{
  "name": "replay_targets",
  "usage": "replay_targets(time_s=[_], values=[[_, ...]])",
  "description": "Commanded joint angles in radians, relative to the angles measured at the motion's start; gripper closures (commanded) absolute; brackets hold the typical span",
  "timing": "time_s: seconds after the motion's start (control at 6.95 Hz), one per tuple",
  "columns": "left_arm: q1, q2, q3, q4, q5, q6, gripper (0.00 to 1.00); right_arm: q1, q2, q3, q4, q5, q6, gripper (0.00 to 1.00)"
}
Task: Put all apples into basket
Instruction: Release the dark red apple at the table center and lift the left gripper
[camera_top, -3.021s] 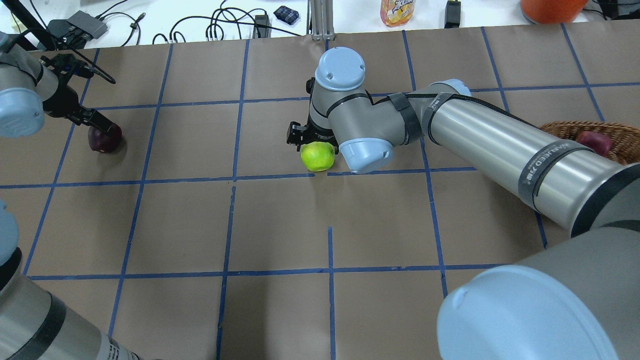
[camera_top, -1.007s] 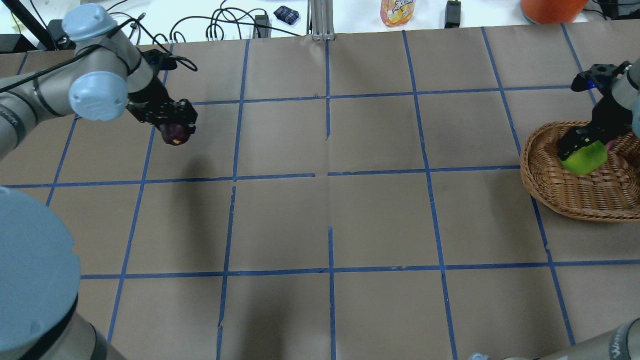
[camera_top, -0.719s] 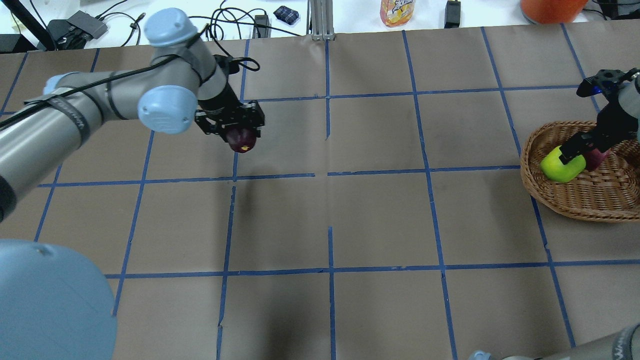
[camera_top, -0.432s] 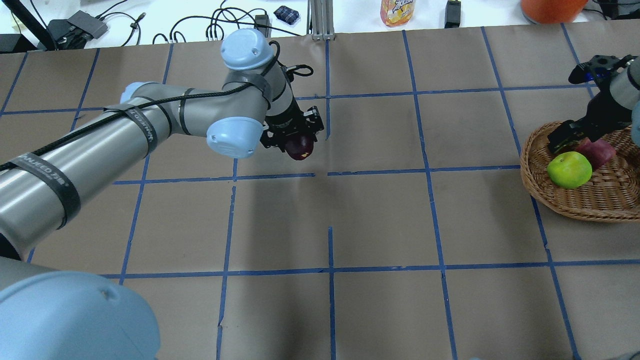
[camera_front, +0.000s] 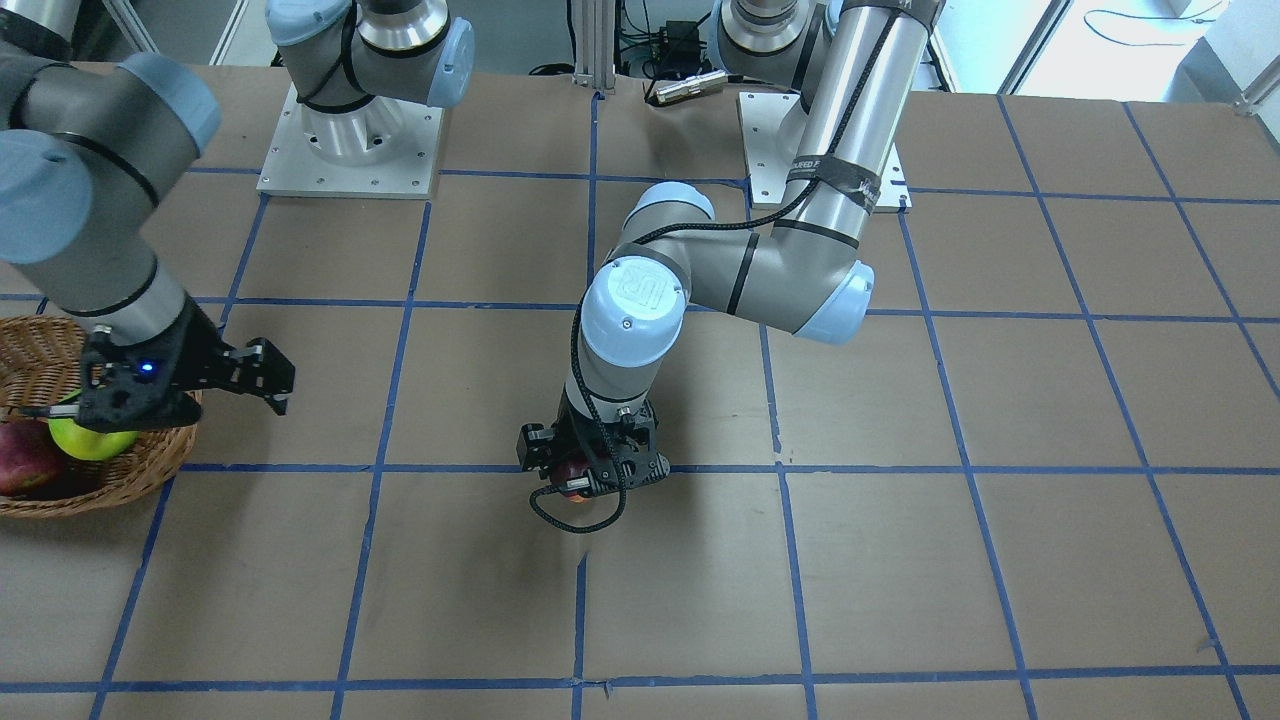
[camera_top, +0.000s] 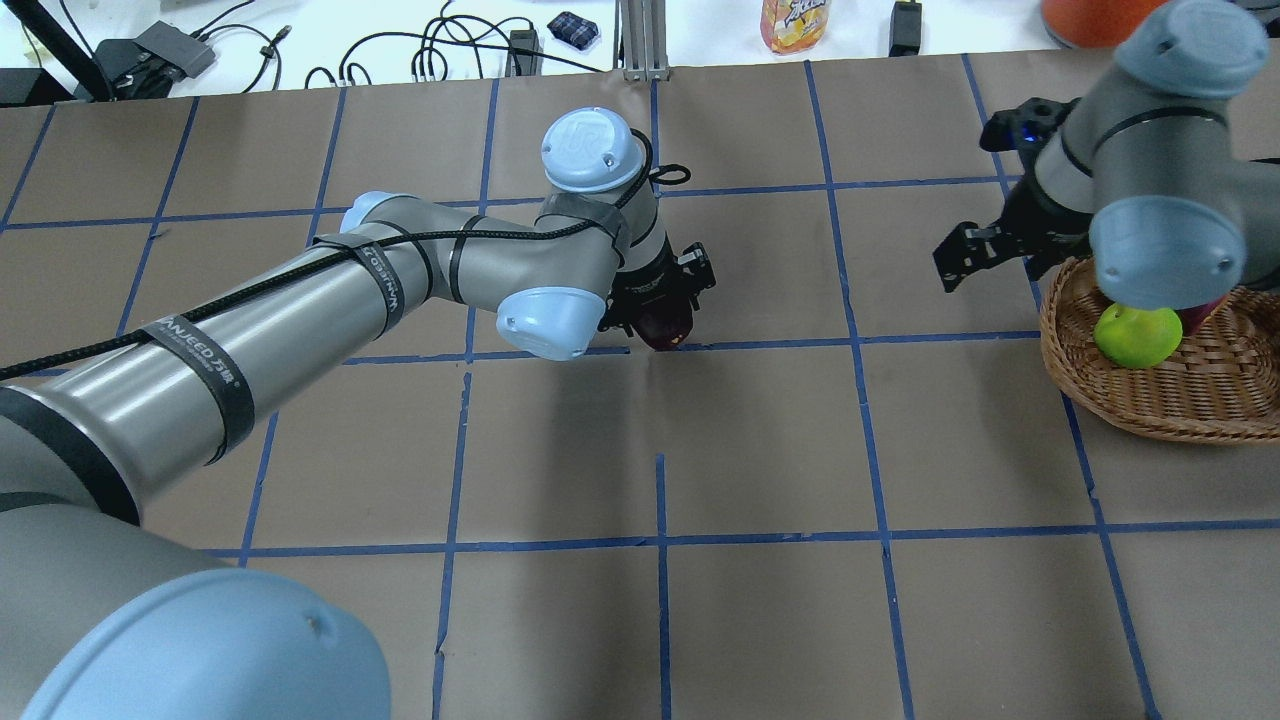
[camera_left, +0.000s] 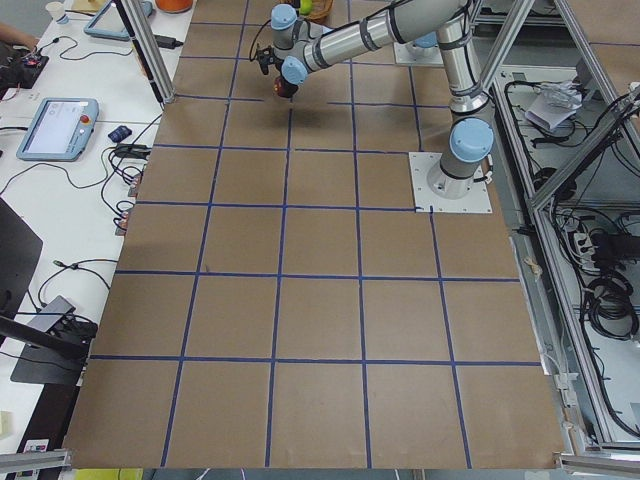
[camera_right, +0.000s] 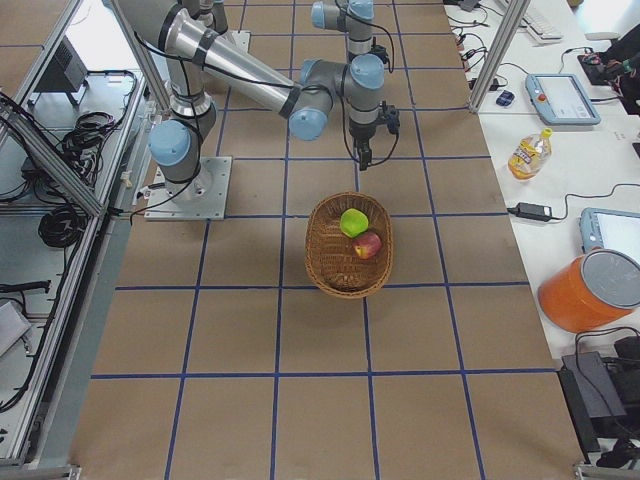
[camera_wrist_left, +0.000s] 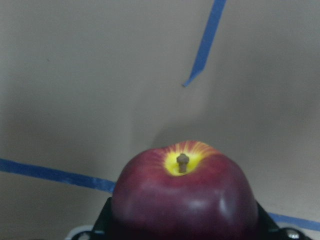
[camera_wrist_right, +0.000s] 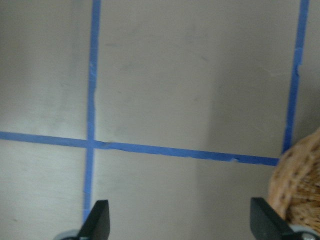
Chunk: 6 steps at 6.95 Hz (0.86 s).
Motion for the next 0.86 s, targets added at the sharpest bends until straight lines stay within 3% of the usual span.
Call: replay_targets(time_s=[0.0, 0.14, 0.43, 0.72], values=[[0.001, 0.017, 0.005, -0.012, 0.100, 0.022, 0.00, 0.148, 0.067, 0.000, -0.107, 0.011, 0.201, 0.00], [0.042, 0.050, 0.027, -0.073, 0.093, 0.082, 0.00, 0.172, 0.077, -0.005, -0.117, 0.017, 0.238, 0.00], [0.209, 0.174, 0.112, -0.345, 0.046, 0.329, 0.00, 0.227, 0.111, -0.014, -0.152, 0.161, 0.253, 0.00], [0.371, 0.283, 0.195, -0.626, 0.050, 0.607, 0.00, 0.343, 0.163, -0.036, -0.233, 0.185, 0.373, 0.00]])
